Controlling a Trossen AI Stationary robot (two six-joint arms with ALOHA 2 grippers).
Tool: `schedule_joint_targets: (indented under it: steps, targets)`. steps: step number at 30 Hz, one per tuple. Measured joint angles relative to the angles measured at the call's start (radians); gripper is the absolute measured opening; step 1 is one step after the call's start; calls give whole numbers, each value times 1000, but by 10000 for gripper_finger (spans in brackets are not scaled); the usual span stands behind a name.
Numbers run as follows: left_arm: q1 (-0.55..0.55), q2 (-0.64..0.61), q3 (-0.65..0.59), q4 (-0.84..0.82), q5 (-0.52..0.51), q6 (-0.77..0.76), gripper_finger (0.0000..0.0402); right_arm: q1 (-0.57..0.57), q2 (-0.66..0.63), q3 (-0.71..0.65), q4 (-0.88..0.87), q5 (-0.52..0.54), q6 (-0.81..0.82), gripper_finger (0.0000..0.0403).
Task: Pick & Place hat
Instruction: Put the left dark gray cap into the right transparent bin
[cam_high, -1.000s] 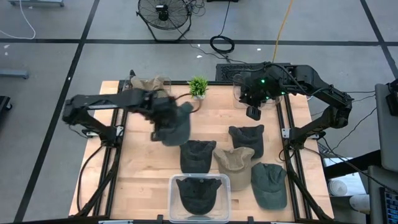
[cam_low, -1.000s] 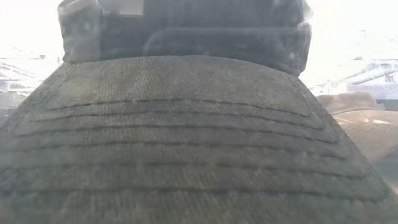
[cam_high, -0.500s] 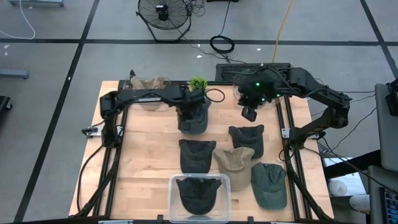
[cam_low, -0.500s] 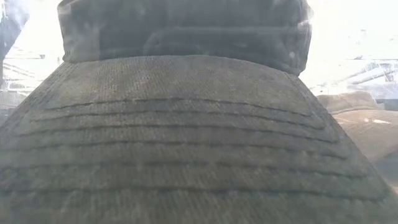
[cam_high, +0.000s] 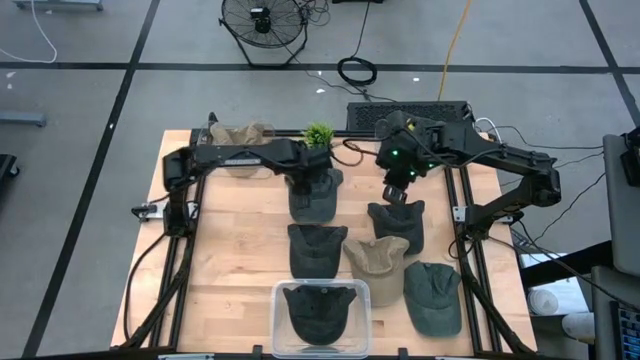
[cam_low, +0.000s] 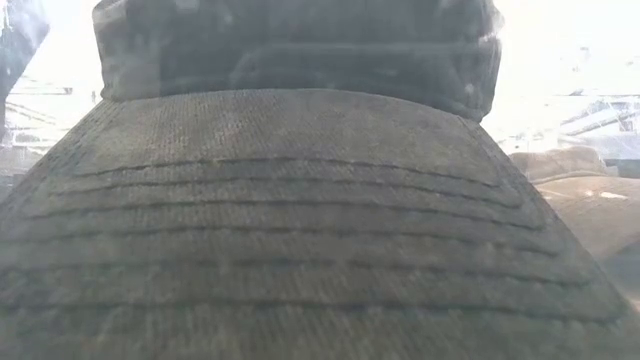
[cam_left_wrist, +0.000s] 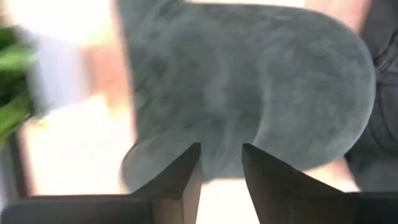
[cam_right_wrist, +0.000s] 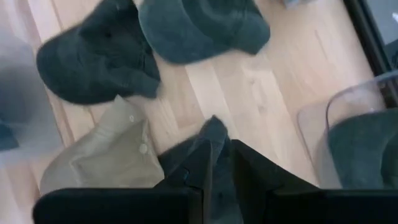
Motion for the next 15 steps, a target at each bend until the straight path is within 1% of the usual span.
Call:
schedule_joint_targets:
  steps: [2, 4, 6, 9, 12, 15]
  targets:
    - [14, -53, 0, -33, 19, -47, 140, 0, 0, -10, 65, 0, -1, 50]
    - [29, -115, 0, -40, 72, -84, 143, 0, 0, -10, 144, -7, -21, 50]
    - [39, -192, -2, -40, 105, -122, 141, -4, 0, -10, 233, -43, -41, 50]
    - [41, -306, -2, -37, 112, -168, 129, -29, 8, -10, 360, -119, -23, 47]
    - [32, -413, -2, -12, 112, -249, 111, -67, 56, -7, 488, -229, 12, 42]
    - [15, -513, -2, 20, 103, -316, 93, -82, 120, -10, 557, -260, 6, 44]
